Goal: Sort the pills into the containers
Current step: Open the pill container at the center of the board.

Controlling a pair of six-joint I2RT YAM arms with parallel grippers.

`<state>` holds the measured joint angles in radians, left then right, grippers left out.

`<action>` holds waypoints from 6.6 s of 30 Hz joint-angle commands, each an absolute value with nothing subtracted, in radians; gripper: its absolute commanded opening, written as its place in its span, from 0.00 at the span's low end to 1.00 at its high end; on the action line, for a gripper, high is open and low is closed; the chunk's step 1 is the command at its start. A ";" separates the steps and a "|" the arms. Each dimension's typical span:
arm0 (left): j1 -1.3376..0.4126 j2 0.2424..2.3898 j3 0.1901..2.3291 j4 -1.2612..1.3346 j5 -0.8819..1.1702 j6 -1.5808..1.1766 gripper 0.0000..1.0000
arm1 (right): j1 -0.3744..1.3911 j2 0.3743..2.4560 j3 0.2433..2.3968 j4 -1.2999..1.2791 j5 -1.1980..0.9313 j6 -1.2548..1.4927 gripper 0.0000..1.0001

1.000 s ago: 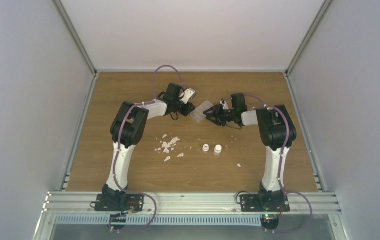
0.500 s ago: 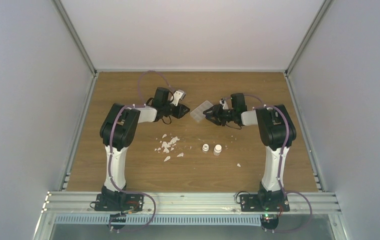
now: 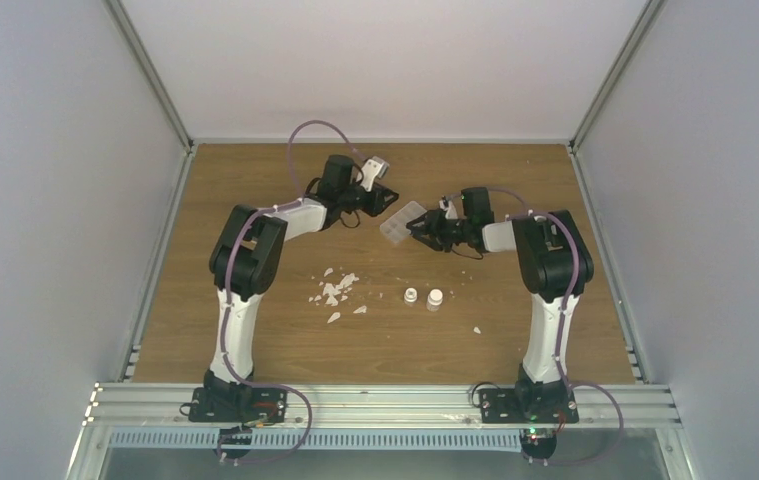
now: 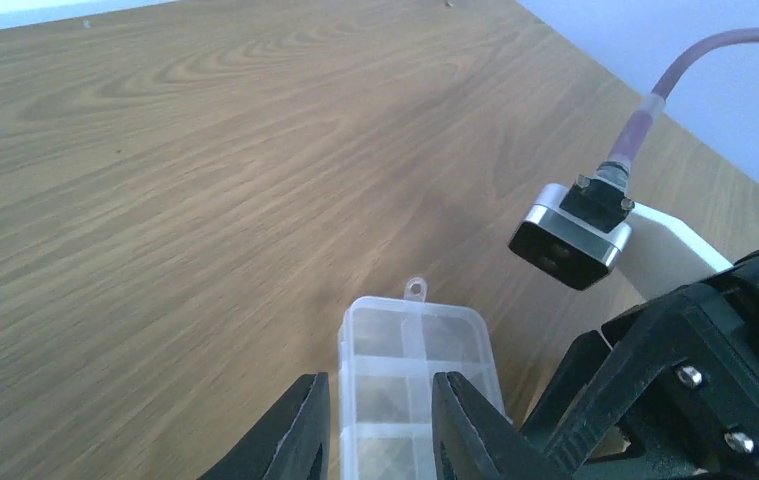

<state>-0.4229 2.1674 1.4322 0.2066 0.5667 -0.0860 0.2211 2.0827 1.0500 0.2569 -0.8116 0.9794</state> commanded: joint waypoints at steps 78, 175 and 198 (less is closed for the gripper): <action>-0.336 2.136 1.070 0.328 0.663 -0.239 0.39 | 0.299 2.078 1.510 -0.084 -0.584 0.737 0.99; -0.403 2.253 1.628 -0.185 0.163 -0.048 0.99 | 0.400 2.039 1.077 0.050 -0.813 0.635 1.00; -0.222 2.151 1.430 0.042 0.649 -0.085 0.91 | 0.405 2.063 1.082 0.050 -0.822 0.603 1.00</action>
<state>-0.2829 2.2009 1.4769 -0.1246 0.4133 -0.0650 0.3992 2.0438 1.0988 0.0399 -0.8135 0.6235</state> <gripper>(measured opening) 0.913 0.993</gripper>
